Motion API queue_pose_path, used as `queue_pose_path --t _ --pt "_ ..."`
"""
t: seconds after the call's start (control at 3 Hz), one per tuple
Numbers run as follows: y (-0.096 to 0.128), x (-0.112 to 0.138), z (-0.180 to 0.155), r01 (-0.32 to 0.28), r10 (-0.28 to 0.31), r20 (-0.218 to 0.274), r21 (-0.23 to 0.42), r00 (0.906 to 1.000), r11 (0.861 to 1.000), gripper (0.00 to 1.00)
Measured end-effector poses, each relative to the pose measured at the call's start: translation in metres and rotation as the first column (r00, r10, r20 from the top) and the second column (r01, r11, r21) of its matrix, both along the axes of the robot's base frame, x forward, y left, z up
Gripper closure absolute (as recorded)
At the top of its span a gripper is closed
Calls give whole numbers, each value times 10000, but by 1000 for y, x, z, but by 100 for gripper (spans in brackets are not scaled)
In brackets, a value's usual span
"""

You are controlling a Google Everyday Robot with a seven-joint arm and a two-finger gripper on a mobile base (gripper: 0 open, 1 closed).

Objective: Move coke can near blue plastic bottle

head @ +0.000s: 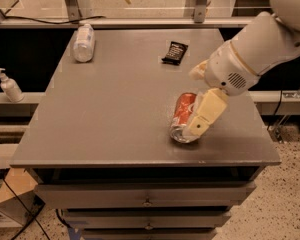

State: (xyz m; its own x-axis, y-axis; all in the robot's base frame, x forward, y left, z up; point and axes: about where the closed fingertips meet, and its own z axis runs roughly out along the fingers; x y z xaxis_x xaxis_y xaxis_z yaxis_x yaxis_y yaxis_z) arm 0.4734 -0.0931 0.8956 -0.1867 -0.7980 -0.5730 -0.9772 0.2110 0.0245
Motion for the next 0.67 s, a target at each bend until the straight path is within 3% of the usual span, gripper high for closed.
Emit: queue_pose_path --t 0.33,0.67 --pt "15 7 -17 170 -177 -231 -318 9996 9994 0" --pt "16 17 -44 428 -486 -494 -1118 9976 9928 0"
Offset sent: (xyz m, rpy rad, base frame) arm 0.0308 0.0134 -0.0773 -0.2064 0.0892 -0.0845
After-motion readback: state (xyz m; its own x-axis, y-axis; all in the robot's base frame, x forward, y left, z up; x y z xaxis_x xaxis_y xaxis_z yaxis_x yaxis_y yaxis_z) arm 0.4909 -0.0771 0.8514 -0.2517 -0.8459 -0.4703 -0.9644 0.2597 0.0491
